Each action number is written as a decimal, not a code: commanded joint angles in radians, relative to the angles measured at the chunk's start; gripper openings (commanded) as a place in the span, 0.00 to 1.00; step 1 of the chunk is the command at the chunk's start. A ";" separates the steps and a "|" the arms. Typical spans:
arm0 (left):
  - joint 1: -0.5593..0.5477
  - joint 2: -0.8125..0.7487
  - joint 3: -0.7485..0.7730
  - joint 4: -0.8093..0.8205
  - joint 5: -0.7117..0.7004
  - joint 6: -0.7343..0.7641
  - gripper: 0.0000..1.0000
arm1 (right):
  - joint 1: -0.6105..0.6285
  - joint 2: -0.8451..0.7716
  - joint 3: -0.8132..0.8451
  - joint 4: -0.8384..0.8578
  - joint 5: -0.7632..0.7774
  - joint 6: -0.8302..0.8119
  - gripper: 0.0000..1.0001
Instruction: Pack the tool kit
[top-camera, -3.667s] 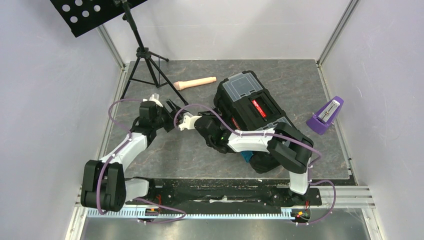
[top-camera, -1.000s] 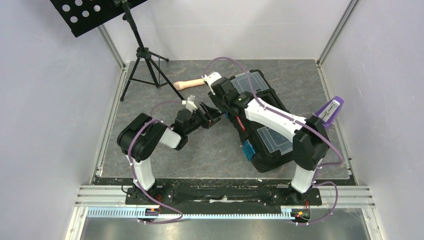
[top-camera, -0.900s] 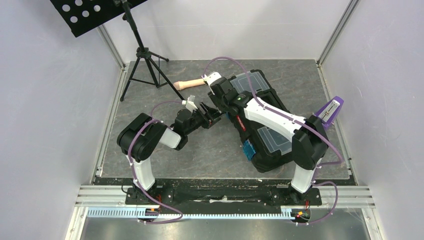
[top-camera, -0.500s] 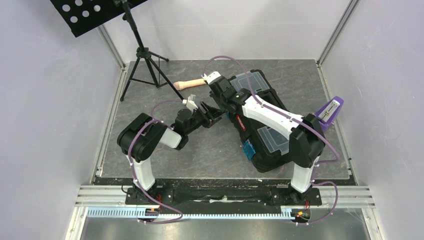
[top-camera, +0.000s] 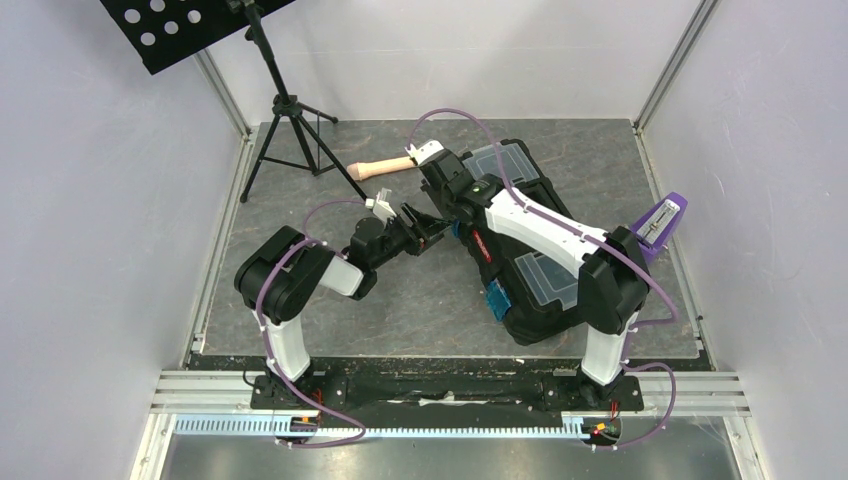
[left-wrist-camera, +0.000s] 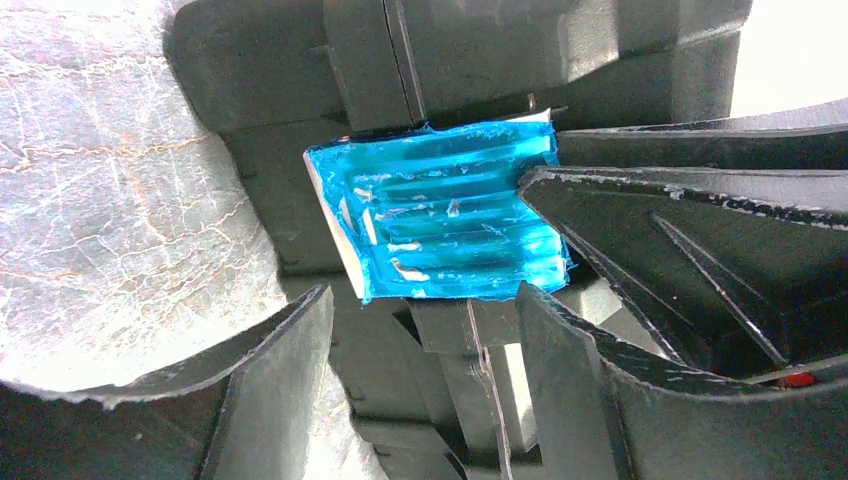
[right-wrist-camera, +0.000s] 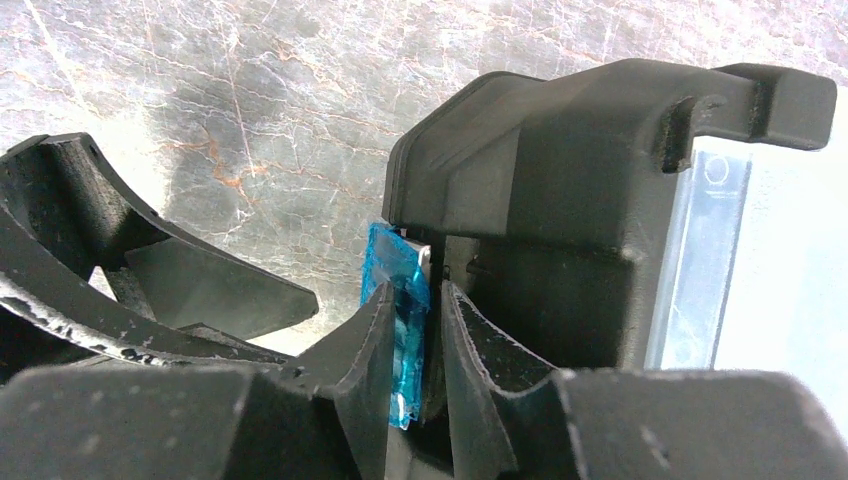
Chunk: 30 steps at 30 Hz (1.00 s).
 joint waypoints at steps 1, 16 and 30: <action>-0.005 0.017 0.020 0.056 -0.009 0.001 0.73 | -0.004 -0.003 0.006 -0.065 -0.065 0.033 0.26; -0.008 0.061 0.030 0.021 -0.013 0.024 0.73 | -0.003 -0.029 -0.003 -0.062 -0.145 0.023 0.22; -0.008 0.096 0.031 0.014 -0.014 0.021 0.73 | -0.004 -0.071 -0.040 -0.034 -0.179 0.016 0.24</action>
